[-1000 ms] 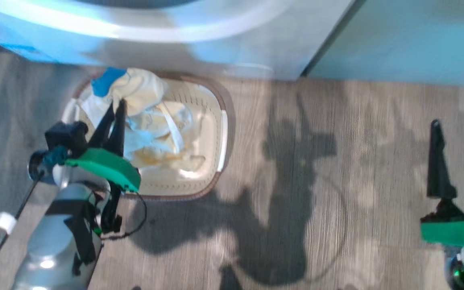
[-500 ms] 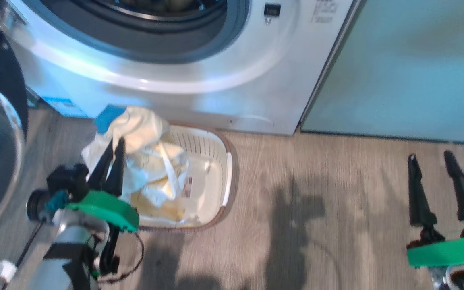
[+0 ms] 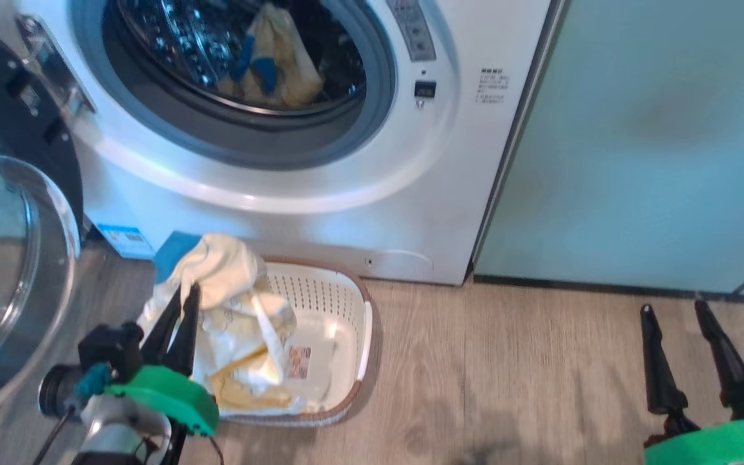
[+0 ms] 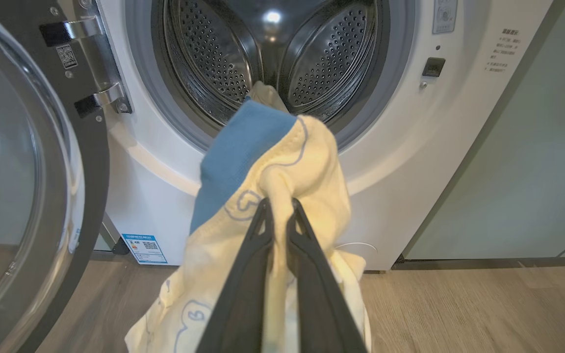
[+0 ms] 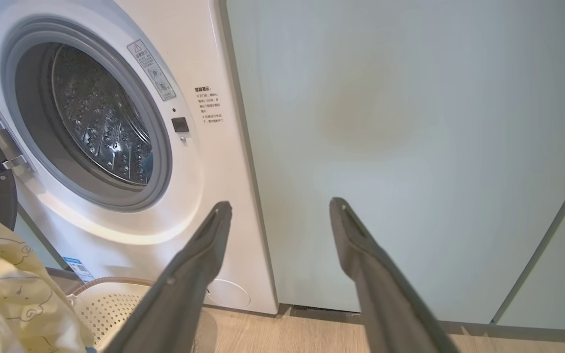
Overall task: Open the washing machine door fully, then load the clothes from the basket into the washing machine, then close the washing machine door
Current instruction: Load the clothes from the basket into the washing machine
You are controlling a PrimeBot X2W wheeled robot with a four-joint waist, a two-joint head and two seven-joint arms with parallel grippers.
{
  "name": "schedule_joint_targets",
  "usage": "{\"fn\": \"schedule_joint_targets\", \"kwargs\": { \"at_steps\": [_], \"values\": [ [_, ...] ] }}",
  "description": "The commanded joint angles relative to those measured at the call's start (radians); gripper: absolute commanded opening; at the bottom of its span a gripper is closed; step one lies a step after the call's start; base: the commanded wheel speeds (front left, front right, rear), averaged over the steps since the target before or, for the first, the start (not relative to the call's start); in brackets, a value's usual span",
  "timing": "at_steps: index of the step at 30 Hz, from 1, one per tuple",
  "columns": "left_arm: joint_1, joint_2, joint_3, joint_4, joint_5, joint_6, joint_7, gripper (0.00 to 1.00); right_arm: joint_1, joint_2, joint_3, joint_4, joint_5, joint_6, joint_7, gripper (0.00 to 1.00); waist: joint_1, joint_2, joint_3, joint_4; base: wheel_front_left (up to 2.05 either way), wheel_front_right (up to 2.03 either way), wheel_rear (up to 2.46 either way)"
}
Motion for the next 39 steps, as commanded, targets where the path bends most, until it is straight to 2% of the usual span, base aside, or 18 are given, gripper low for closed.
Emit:
{"fn": "schedule_joint_targets", "kwargs": {
  "at_steps": [1,14,39],
  "values": [
    [-0.014,0.033,0.037,-0.045,0.009,0.009,0.002,0.00,-0.008,-0.015,0.026,-0.027,-0.006,-0.003,-0.002,1.00,0.0001,-0.0001,-0.033,-0.003,0.00,0.00,0.00],
    [0.048,0.049,0.028,-0.104,0.008,0.027,0.041,0.00,0.046,-0.015,0.033,-0.031,0.011,-0.003,0.009,1.00,0.0001,-0.0001,-0.103,-0.014,0.00,0.00,0.00],
    [0.044,0.056,0.004,-0.107,-0.001,0.038,0.051,0.00,0.043,-0.015,0.047,-0.020,0.025,-0.003,0.007,1.00,0.0001,-0.0001,-0.115,-0.023,0.00,0.00,0.00]
  ]
}}
